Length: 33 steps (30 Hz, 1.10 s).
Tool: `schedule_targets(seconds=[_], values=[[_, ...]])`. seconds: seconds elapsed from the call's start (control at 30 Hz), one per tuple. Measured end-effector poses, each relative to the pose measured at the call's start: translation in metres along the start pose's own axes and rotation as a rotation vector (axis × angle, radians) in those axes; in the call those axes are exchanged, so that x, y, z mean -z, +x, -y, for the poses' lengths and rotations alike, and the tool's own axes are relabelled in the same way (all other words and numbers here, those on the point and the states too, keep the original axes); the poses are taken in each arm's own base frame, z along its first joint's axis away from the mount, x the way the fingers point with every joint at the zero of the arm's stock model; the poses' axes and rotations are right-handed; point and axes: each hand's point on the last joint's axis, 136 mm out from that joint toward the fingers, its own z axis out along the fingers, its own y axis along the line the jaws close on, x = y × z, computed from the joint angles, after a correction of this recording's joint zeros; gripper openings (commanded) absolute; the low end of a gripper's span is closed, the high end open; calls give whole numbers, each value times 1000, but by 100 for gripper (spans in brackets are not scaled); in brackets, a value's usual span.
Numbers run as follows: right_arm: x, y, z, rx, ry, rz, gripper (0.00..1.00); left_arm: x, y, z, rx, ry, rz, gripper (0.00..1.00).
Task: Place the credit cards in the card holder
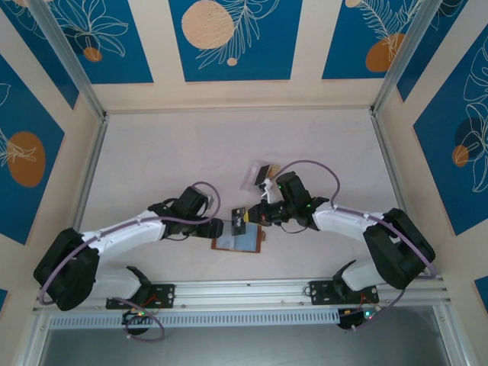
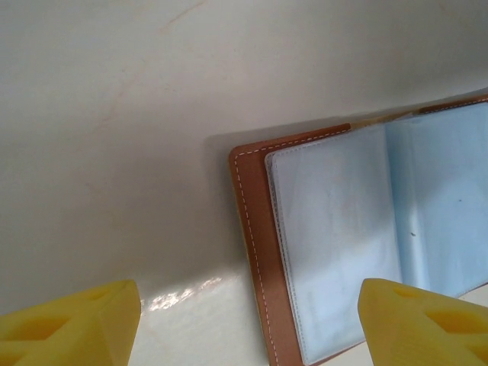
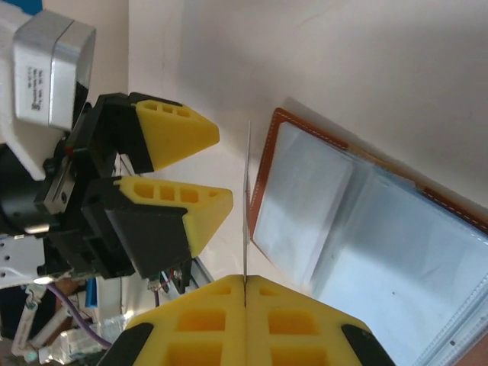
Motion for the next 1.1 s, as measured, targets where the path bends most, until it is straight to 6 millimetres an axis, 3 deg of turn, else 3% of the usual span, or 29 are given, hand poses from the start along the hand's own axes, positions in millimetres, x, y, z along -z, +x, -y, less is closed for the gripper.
schedule_targets(seconds=[0.5, 1.1], values=[[-8, 10, 35, -47, 50, 63, 0, -26, 10, -8, -49, -120, -22, 71], [-10, 4, 31, -33, 16, 112, 0, -29, 10, -8, -43, -192, 26, 66]])
